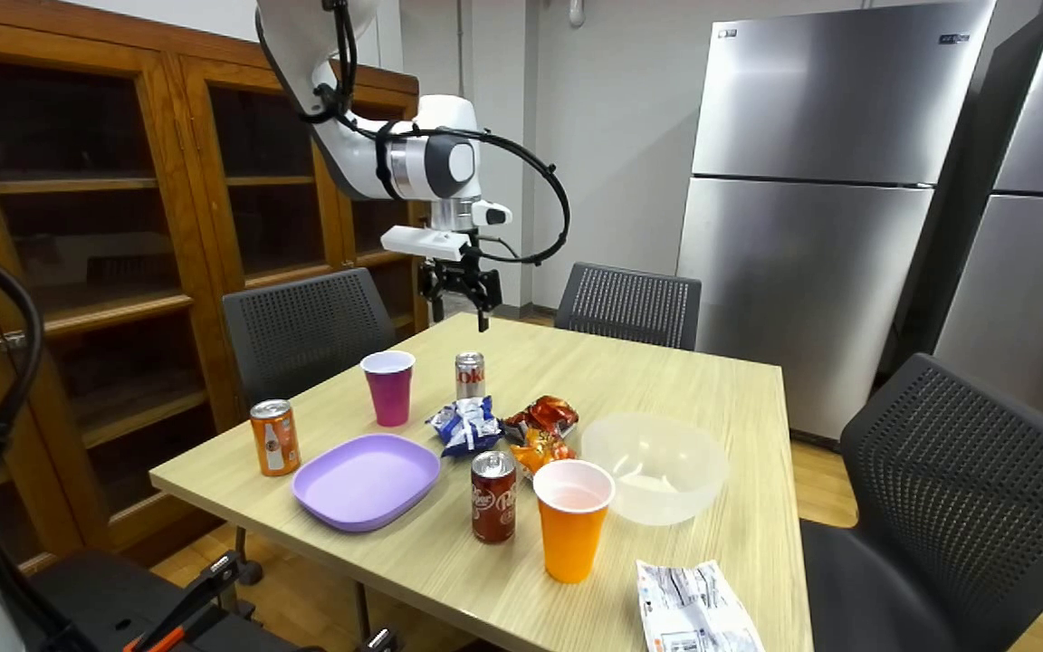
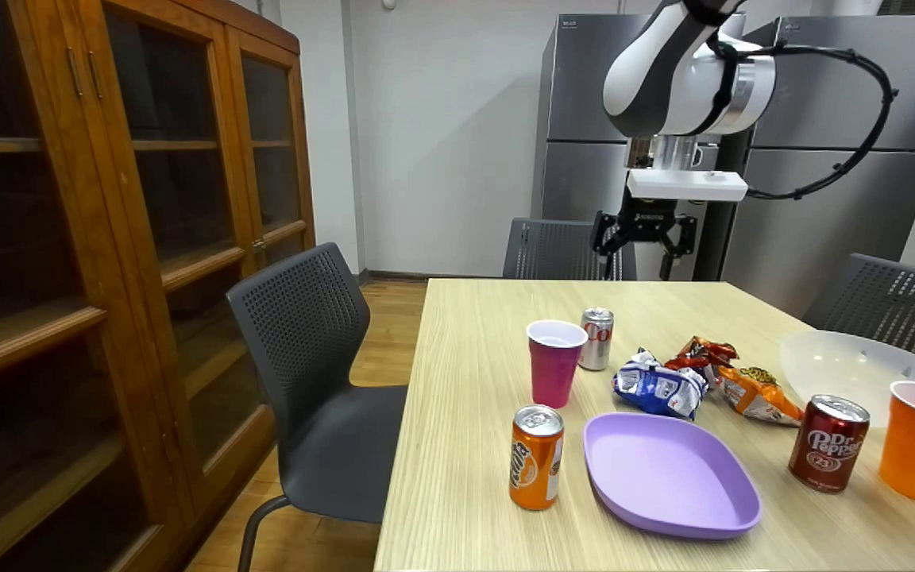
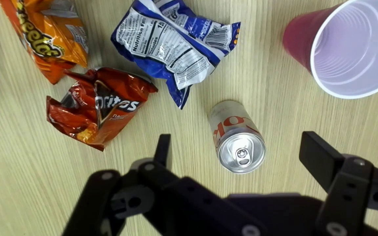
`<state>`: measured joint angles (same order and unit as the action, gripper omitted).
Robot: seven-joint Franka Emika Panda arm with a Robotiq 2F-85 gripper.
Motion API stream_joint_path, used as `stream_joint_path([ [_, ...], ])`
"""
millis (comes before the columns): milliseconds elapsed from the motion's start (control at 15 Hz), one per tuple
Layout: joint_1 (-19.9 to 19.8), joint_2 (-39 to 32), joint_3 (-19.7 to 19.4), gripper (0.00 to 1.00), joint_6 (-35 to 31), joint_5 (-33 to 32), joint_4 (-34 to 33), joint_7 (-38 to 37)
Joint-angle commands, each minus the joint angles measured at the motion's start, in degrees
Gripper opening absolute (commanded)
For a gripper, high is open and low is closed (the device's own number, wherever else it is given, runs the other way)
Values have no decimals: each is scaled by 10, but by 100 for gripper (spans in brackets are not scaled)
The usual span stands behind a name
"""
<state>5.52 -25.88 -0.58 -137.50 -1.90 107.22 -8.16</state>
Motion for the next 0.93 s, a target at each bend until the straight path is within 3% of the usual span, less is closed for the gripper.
stream_joint_path([
  [0, 15, -43, -8, 100, -7, -19, -43, -38],
  [867, 36, -165, -25, 100, 5, -17, -156, -76],
])
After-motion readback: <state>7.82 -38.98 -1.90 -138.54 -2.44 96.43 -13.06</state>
